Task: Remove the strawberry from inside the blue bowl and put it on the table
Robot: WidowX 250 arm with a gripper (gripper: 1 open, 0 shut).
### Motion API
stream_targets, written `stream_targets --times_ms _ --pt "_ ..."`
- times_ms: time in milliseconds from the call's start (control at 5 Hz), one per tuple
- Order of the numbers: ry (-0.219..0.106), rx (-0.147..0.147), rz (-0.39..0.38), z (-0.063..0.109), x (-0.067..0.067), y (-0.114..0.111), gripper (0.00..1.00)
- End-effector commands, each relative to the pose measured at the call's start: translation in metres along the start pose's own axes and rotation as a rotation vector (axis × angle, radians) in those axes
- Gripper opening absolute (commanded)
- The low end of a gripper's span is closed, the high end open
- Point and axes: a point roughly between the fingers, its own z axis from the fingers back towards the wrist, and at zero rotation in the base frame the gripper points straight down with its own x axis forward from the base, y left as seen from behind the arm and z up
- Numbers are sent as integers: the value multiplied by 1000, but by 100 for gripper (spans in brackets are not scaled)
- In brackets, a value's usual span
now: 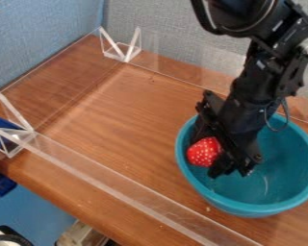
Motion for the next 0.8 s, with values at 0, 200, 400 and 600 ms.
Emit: stream_targets --times_ms 0,200,400,600 --pt "-72 26 23 24 -2 14 0" --pt "-80 38 22 30 -4 20 0" --pt "-86 51 23 35 -7 26 0" --pt "-93 61 27 40 -10 31 0"
